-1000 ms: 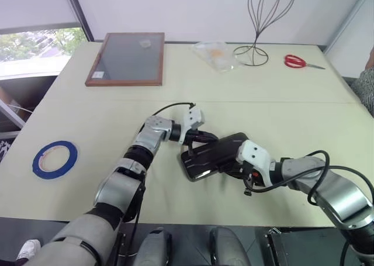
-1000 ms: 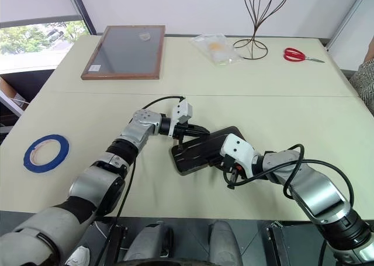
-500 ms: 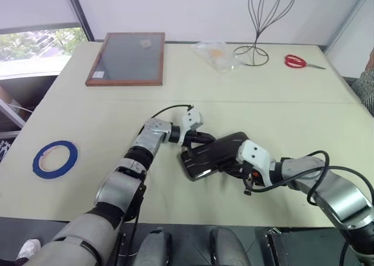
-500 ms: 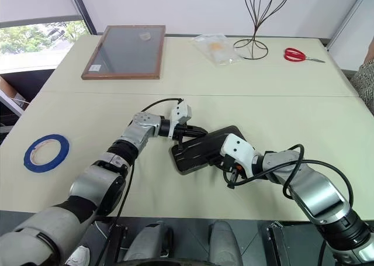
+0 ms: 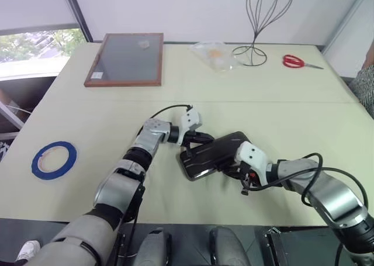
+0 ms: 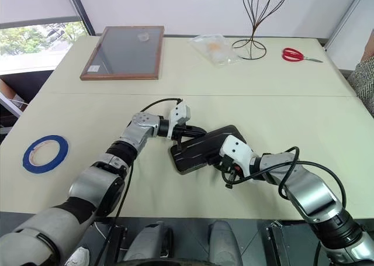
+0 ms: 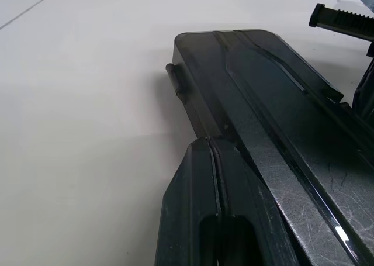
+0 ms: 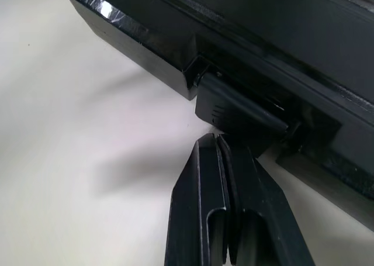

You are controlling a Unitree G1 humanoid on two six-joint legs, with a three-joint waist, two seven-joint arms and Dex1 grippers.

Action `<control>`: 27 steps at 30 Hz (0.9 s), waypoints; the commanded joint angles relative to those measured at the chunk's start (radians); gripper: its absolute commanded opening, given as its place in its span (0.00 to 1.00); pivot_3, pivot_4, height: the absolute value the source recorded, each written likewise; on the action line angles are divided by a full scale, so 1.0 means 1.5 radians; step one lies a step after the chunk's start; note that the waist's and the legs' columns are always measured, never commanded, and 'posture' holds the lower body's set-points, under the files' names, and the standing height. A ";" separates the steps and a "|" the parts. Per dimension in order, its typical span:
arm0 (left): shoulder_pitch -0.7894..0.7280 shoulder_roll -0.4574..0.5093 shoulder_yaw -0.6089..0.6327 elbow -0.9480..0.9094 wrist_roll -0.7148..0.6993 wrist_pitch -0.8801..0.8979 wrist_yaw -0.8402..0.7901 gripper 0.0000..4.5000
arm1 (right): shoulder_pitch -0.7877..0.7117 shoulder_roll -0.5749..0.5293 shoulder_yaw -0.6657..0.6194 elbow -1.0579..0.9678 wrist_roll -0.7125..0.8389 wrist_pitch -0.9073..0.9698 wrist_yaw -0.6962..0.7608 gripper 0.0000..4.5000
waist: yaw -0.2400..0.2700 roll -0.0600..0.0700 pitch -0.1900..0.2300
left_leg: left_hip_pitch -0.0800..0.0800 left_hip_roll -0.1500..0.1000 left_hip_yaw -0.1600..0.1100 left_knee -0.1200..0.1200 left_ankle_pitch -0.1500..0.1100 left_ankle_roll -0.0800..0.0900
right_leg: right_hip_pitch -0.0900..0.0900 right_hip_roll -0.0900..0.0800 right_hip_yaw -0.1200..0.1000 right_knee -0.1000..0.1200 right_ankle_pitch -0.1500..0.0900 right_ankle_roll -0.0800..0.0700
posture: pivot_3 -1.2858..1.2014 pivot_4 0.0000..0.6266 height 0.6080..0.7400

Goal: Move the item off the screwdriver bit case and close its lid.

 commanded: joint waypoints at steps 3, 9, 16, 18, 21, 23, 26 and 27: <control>0.023 -0.021 -0.027 -0.022 0.007 0.004 -0.040 0.00 | -0.038 0.017 -0.018 0.017 -0.040 -0.024 -0.042 0.01 | -0.001 0.000 0.000 | 0.000 0.000 0.000 0.000 0.000 0.000 | 0.000 0.000 0.000 0.000 0.000 0.000 | 0.52 0.24 1.00; 0.041 -0.016 -0.030 -0.044 0.005 0.015 -0.045 0.00 | -0.055 0.029 -0.015 0.032 -0.051 -0.030 -0.050 0.01 | -0.001 0.000 0.000 | 0.000 0.000 0.000 0.000 0.000 0.000 | 0.000 0.000 0.000 0.000 0.000 0.000 | 0.52 0.24 1.00; 0.056 -0.018 -0.035 -0.067 0.005 0.031 -0.049 0.00 | -0.078 0.041 -0.004 0.039 -0.057 -0.030 -0.048 0.01 | -0.001 -0.001 -0.001 | 0.001 0.000 0.000 0.000 0.000 0.000 | 0.001 0.000 0.000 0.000 0.000 0.000 | 0.52 0.24 1.00; 0.058 -0.019 -0.036 -0.070 0.006 0.032 -0.048 0.00 | -0.082 0.044 -0.003 0.035 -0.056 -0.027 -0.045 0.01 | -0.001 -0.001 -0.001 | 0.001 0.000 0.000 0.000 0.000 0.000 | 0.001 0.000 0.000 0.000 0.000 0.000 | 0.52 0.24 1.00; 0.059 -0.019 -0.036 -0.072 0.007 0.035 -0.048 0.00 | -0.086 0.046 -0.001 0.027 -0.054 -0.022 -0.042 0.01 | -0.001 -0.001 -0.001 | 0.001 0.000 0.000 0.000 0.000 0.000 | 0.001 0.000 0.000 0.000 0.000 0.000 | 0.52 0.24 1.00; 0.060 -0.019 -0.037 -0.069 0.009 0.032 -0.047 0.00 | -0.087 0.045 0.002 0.020 -0.052 -0.018 -0.038 0.01 | -0.001 -0.001 -0.001 | 0.001 0.000 0.000 0.000 0.000 0.000 | 0.001 0.000 0.000 0.000 0.000 0.000 | 0.52 0.24 1.00; 0.050 -0.013 -0.028 -0.057 0.008 0.027 -0.040 0.00 | -0.068 0.022 -0.001 -0.005 -0.045 -0.001 -0.024 0.01 | 0.000 -0.001 -0.001 | 0.001 0.000 0.000 0.000 0.000 0.000 | 0.001 0.000 0.000 0.000 0.000 0.000 | 0.52 0.24 1.00; 0.047 -0.010 -0.025 -0.056 0.007 0.025 -0.038 0.00 | -0.060 0.014 -0.005 -0.014 -0.041 0.004 -0.018 0.01 | 0.001 -0.001 -0.001 | 0.001 0.000 0.000 0.000 0.000 0.000 | 0.001 0.000 0.000 0.000 0.000 0.000 | 0.52 0.24 1.00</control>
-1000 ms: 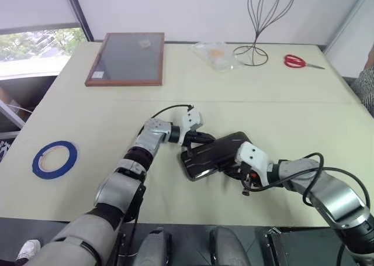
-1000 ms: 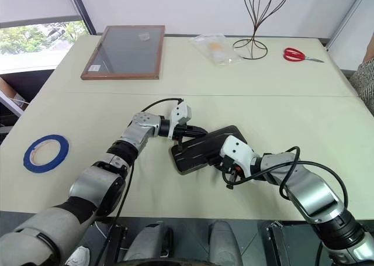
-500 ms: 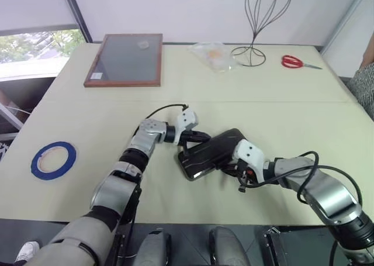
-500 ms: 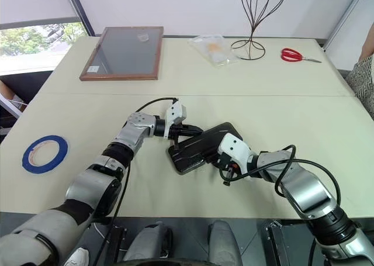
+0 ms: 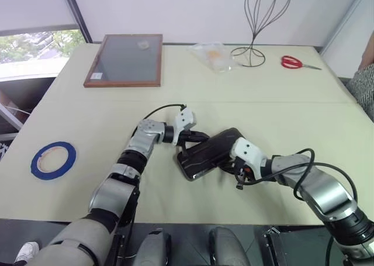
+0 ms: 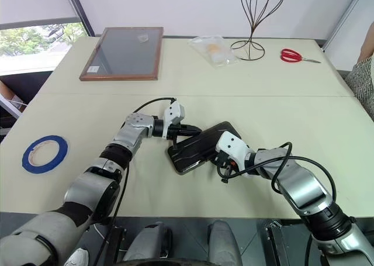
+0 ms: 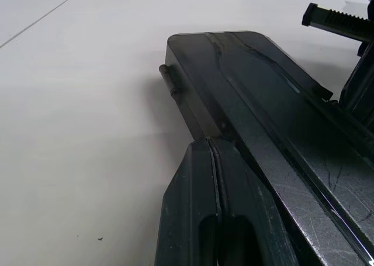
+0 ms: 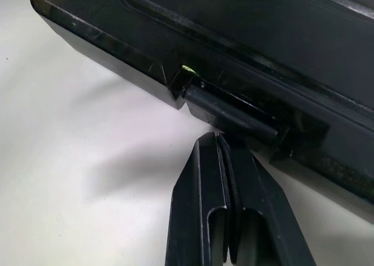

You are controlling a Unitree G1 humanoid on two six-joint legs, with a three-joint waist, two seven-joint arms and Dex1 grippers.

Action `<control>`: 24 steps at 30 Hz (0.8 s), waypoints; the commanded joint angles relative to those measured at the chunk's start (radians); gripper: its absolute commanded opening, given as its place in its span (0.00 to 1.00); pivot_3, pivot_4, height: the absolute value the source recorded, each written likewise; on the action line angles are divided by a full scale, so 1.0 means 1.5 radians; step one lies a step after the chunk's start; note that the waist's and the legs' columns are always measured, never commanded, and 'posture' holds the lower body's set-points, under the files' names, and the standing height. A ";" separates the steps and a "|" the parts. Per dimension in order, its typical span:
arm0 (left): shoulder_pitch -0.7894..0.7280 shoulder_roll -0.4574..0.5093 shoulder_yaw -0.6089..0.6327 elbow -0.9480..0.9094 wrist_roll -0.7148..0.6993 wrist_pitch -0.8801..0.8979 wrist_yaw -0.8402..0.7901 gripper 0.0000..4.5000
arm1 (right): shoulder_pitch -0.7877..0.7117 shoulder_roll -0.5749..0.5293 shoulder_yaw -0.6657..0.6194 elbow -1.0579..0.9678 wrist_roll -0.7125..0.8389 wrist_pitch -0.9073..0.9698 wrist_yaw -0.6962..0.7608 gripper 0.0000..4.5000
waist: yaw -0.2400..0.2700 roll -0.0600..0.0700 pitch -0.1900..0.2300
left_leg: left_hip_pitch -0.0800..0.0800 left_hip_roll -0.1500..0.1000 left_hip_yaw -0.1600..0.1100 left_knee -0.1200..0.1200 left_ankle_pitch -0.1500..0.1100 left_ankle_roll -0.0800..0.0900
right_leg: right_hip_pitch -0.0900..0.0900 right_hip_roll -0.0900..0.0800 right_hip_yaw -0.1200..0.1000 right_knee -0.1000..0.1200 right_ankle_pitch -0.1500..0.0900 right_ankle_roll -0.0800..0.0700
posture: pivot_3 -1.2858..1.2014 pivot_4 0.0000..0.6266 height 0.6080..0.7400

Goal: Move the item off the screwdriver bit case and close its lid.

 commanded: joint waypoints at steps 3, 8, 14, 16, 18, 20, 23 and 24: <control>0.004 -0.012 -0.020 0.007 0.002 -0.012 -0.032 0.00 | 0.013 -0.051 -0.048 -0.078 0.004 0.005 0.008 0.01 | 0.005 0.000 0.000 | -0.001 0.000 0.000 0.000 0.000 0.000 | -0.001 0.000 0.000 0.000 0.000 0.000 | 0.52 0.24 1.00; -0.001 0.030 0.010 -0.018 -0.021 -0.002 -0.032 0.00 | 0.058 -0.119 -0.111 -0.138 0.048 0.025 0.050 0.01 | 0.004 0.000 0.000 | -0.003 -0.001 -0.001 0.000 0.000 0.001 | -0.001 -0.001 0.000 -0.001 0.000 0.000 | 0.52 0.24 1.00; -0.007 0.081 0.052 -0.097 -0.069 0.063 -0.026 0.00 | 0.067 -0.176 -0.201 -0.161 0.101 0.034 0.097 0.01 | 0.004 0.000 0.001 | -0.003 0.000 -0.001 0.000 0.000 0.001 | -0.002 0.000 0.000 -0.001 0.000 0.000 | 0.52 0.24 1.00; -0.002 0.106 0.068 -0.157 -0.093 0.105 -0.028 0.00 | 0.063 -0.202 -0.230 -0.152 0.107 0.024 0.117 0.01 | 0.005 0.000 0.001 | -0.003 0.000 -0.001 0.000 0.000 0.001 | -0.001 0.000 0.000 -0.001 0.000 0.000 | 0.52 0.24 1.00; 0.012 0.126 0.078 -0.221 -0.114 0.140 -0.026 0.00 | 0.060 -0.220 -0.248 -0.140 0.110 0.010 0.132 0.01 | 0.004 0.000 0.001 | -0.003 0.000 -0.001 0.000 -0.001 0.001 | -0.002 0.000 0.000 -0.001 0.000 0.000 | 0.52 0.24 1.00; 0.030 0.148 0.091 -0.294 -0.143 0.198 -0.021 0.00 | 0.055 -0.234 -0.261 -0.124 0.110 -0.004 0.145 0.01 | 0.004 0.000 0.001 | -0.003 0.000 -0.001 0.000 -0.001 0.001 | -0.002 0.000 0.000 -0.001 0.000 0.000 | 0.52 0.24 1.00; 0.076 0.204 0.111 -0.443 -0.200 0.306 -0.028 0.00 | 0.039 -0.253 -0.276 -0.097 0.114 -0.026 0.171 0.01 | 0.002 0.000 0.001 | -0.003 0.000 -0.001 0.000 -0.001 0.001 | -0.002 0.000 0.000 -0.001 0.000 0.000 | 0.52 0.24 1.00; 0.093 0.224 0.114 -0.486 -0.214 0.334 -0.031 0.00 | 0.033 -0.256 -0.278 -0.090 0.114 -0.032 0.178 0.01 | 0.001 0.000 0.001 | -0.003 0.000 -0.001 0.000 -0.001 0.001 | -0.002 -0.001 0.000 -0.001 0.000 0.000 | 0.52 0.24 1.00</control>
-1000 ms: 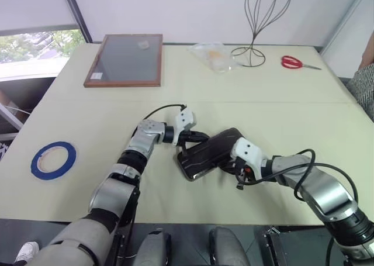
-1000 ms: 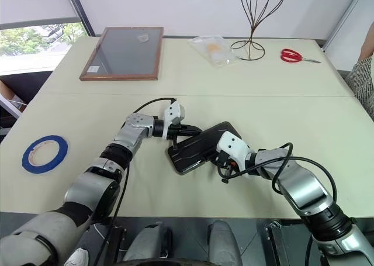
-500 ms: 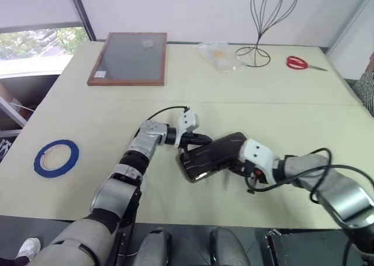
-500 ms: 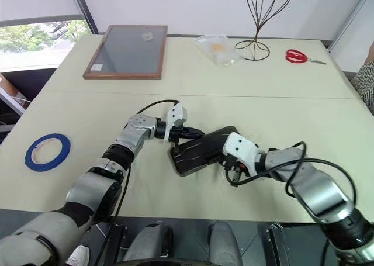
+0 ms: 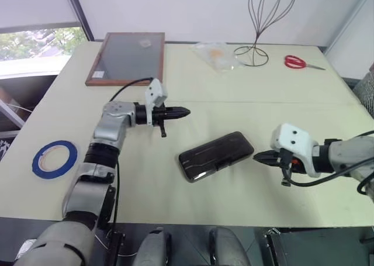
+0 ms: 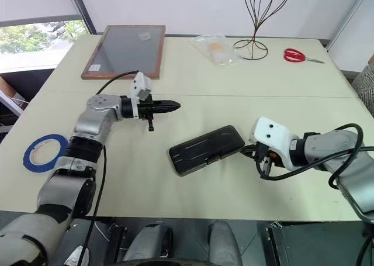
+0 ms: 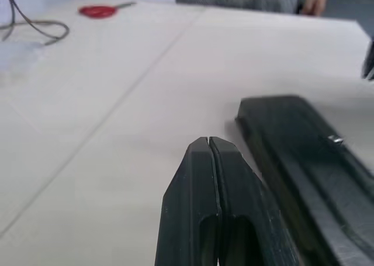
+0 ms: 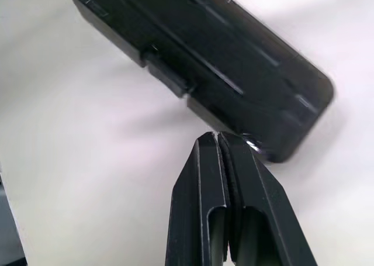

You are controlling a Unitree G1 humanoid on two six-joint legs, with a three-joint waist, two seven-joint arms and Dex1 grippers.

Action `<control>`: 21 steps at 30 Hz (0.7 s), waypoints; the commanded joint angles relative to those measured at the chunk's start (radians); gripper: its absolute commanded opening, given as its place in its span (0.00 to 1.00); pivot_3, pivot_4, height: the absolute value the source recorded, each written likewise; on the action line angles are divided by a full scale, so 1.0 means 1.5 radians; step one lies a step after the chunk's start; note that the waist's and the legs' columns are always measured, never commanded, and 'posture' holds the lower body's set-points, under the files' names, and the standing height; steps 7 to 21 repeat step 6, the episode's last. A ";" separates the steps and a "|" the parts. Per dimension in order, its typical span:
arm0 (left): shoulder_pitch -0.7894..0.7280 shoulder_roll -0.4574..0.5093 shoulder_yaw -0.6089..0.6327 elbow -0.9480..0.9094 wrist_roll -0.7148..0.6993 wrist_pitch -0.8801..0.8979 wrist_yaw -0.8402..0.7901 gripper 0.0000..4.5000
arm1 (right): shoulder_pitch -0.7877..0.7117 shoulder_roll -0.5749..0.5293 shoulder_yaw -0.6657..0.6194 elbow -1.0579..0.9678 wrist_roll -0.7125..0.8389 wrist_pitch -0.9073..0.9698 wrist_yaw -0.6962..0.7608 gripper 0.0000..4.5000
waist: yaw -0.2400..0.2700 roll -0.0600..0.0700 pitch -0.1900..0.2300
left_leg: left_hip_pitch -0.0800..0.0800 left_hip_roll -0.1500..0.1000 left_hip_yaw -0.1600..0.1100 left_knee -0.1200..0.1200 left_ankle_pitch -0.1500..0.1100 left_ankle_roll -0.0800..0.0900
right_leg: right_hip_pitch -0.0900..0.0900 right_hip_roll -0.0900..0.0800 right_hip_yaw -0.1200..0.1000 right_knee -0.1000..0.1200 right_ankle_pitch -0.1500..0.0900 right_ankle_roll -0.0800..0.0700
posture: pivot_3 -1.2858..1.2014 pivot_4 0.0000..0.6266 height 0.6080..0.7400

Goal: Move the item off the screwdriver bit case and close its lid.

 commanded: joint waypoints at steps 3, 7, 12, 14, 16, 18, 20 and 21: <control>0.067 0.092 0.030 -0.221 -0.082 0.135 0.001 0.00 | -0.031 -0.031 -0.021 0.030 0.004 -0.046 0.036 0.01 | 0.000 0.000 0.000 | 0.000 0.001 0.000 0.000 0.000 0.000 | 0.000 0.000 0.000 0.000 0.000 0.000 | 0.52 0.24 1.00; 0.099 0.130 0.041 -0.287 -0.112 0.181 0.011 0.00 | -0.040 -0.035 -0.016 0.043 0.001 -0.060 0.045 0.01 | 0.003 0.000 0.000 | 0.000 0.000 0.000 0.000 0.000 0.000 | 0.000 0.000 0.000 0.000 0.000 0.000 | 0.52 0.24 1.00; 0.099 0.130 0.041 -0.287 -0.112 0.181 0.011 0.00 | -0.040 -0.035 -0.016 0.043 0.001 -0.060 0.045 0.01 | 0.003 0.000 0.000 | 0.000 0.000 0.000 0.000 0.000 0.000 | 0.000 0.000 0.000 0.000 0.000 0.000 | 0.52 0.24 1.00; 0.099 0.130 0.041 -0.287 -0.112 0.181 0.011 0.00 | -0.040 -0.035 -0.016 0.043 0.001 -0.060 0.045 0.01 | 0.003 0.000 0.000 | 0.000 0.000 0.000 0.000 0.000 0.000 | 0.000 0.000 0.000 0.000 0.000 0.000 | 0.52 0.24 1.00; 0.099 0.130 0.041 -0.287 -0.112 0.181 0.011 0.00 | -0.040 -0.035 -0.016 0.043 0.001 -0.060 0.045 0.01 | 0.003 0.000 0.000 | 0.000 0.000 0.000 0.000 0.000 0.000 | 0.000 0.000 0.000 0.000 0.000 0.000 | 0.52 0.24 1.00; 0.099 0.130 0.041 -0.287 -0.112 0.181 0.011 0.00 | -0.040 -0.035 -0.016 0.043 0.001 -0.060 0.045 0.01 | 0.003 0.000 0.000 | 0.000 0.000 0.000 0.000 0.000 0.000 | 0.000 0.000 0.000 0.000 0.000 0.000 | 0.52 0.24 1.00; 0.099 0.130 0.041 -0.287 -0.112 0.181 0.011 0.00 | -0.040 -0.035 -0.016 0.043 0.001 -0.060 0.045 0.01 | 0.003 0.000 0.000 | 0.000 0.000 0.000 0.000 0.000 0.000 | 0.000 0.000 0.000 0.000 0.000 0.000 | 0.52 0.24 1.00; 0.099 0.130 0.041 -0.287 -0.112 0.181 0.011 0.00 | -0.040 -0.035 -0.016 0.043 0.001 -0.060 0.045 0.01 | 0.003 0.000 0.000 | 0.000 0.000 0.000 0.000 0.000 0.000 | 0.000 0.000 0.000 0.000 0.000 0.000 | 0.52 0.24 1.00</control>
